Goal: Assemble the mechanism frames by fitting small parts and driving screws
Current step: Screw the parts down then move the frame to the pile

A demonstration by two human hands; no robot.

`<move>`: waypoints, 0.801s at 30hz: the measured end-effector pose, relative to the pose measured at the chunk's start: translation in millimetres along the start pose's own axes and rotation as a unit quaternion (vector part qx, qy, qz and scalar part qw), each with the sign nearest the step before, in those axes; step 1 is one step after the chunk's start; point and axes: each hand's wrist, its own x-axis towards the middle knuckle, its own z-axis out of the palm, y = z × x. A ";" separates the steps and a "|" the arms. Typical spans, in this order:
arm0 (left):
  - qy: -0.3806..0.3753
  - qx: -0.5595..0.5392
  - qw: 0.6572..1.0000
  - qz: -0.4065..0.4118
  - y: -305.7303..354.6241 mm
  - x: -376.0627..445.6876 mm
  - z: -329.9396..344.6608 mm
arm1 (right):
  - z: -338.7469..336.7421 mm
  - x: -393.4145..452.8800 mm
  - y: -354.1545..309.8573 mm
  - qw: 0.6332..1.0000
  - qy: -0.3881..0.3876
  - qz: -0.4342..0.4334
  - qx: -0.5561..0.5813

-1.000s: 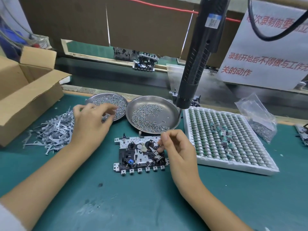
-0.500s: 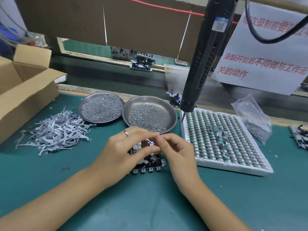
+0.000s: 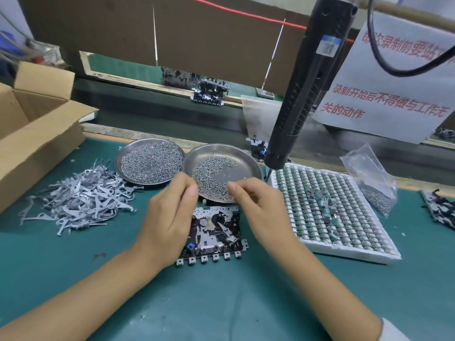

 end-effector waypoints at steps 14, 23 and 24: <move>0.081 0.013 0.996 -0.026 -7.7 3.0 3.0 | 12.2 56.1 13.3 0.937 -0.121 0.072 -0.319; 0.077 -0.002 0.996 -0.042 -7.5 0.0 5.7 | 10.6 49.7 21.5 0.958 -0.101 0.045 -0.263; 0.076 -0.003 0.996 -0.045 -7.6 -0.3 5.7 | 11.2 48.6 22.1 0.959 -0.097 0.041 -0.263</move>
